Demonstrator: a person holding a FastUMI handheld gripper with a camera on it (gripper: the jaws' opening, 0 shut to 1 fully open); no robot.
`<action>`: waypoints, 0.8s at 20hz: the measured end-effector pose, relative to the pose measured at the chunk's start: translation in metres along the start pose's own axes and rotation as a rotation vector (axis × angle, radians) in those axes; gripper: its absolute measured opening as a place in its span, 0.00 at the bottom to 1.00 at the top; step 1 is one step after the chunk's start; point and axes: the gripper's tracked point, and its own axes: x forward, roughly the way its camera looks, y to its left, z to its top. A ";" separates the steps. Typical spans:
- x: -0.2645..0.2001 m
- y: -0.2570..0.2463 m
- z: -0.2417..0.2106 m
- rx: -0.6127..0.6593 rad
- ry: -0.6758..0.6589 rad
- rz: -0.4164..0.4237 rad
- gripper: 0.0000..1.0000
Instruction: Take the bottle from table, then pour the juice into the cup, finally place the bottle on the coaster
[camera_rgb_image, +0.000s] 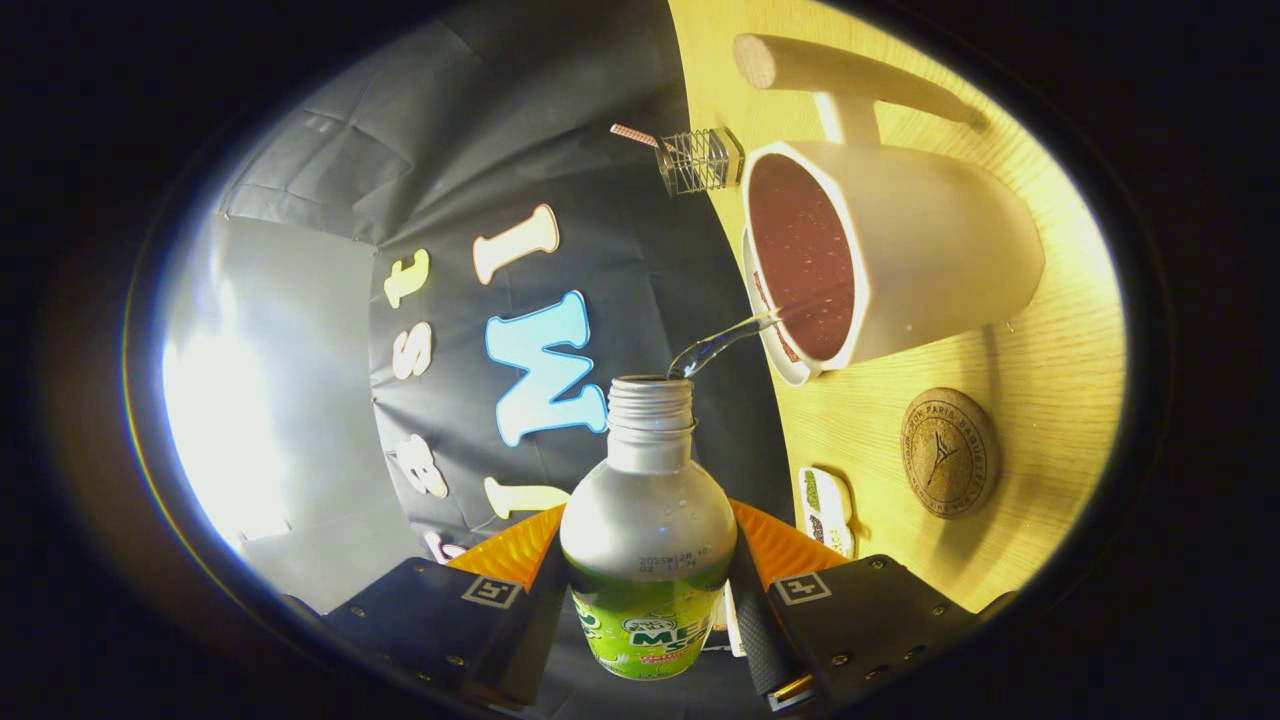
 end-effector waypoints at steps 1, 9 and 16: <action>0.000 -0.001 0.000 0.005 -0.003 0.001 0.76; 0.002 0.006 0.005 0.037 -0.020 0.013 0.76; 0.003 0.010 0.009 0.069 -0.034 0.019 0.76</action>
